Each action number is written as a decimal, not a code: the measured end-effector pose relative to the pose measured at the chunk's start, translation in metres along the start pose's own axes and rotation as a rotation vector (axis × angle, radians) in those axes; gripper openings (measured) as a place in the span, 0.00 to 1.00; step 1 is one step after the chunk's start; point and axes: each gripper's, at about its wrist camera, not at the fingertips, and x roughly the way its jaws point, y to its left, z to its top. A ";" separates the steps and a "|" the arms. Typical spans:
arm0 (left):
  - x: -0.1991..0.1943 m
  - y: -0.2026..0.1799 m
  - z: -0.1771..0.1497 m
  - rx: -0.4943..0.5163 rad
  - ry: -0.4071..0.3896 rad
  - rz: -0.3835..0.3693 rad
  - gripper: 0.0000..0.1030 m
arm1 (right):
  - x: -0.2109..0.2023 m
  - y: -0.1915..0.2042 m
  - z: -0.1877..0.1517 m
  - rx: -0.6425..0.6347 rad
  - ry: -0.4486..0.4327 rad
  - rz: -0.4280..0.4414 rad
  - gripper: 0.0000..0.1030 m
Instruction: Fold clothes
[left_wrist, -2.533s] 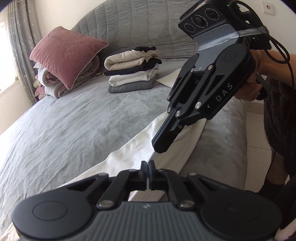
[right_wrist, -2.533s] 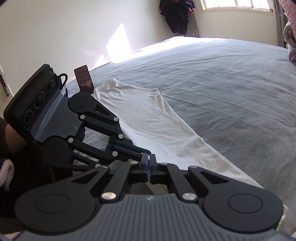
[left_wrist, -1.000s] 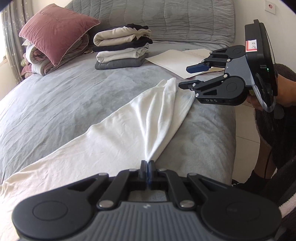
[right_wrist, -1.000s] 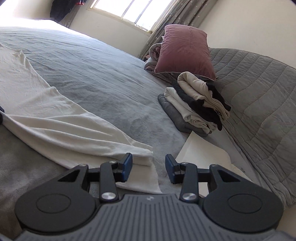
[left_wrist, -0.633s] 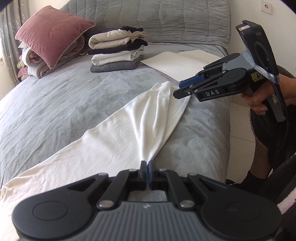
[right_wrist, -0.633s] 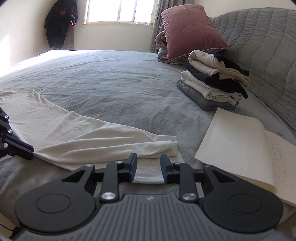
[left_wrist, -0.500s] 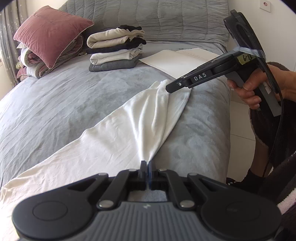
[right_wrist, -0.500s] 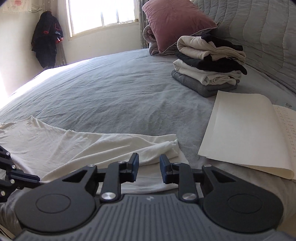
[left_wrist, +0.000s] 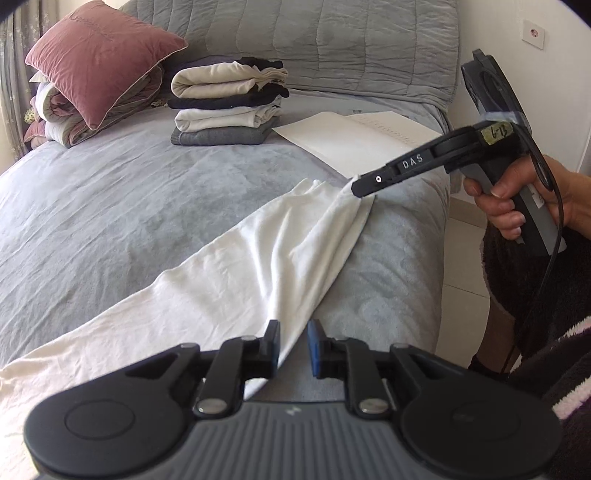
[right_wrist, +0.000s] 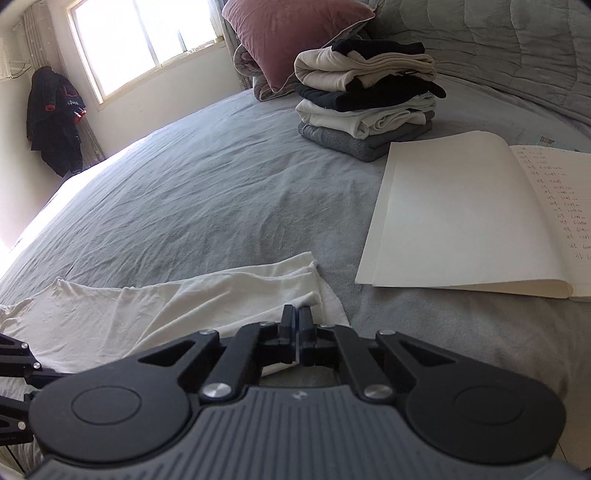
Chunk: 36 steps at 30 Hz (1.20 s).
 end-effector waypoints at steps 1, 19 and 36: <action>-0.001 0.001 0.005 -0.015 -0.010 -0.010 0.27 | -0.002 -0.002 -0.001 0.003 0.010 -0.003 0.01; 0.157 -0.024 0.127 0.091 0.154 -0.057 0.34 | -0.001 -0.026 -0.014 0.070 0.065 0.065 0.01; 0.137 -0.011 0.123 -0.058 0.022 -0.061 0.03 | -0.022 -0.018 -0.015 -0.035 -0.032 0.049 0.01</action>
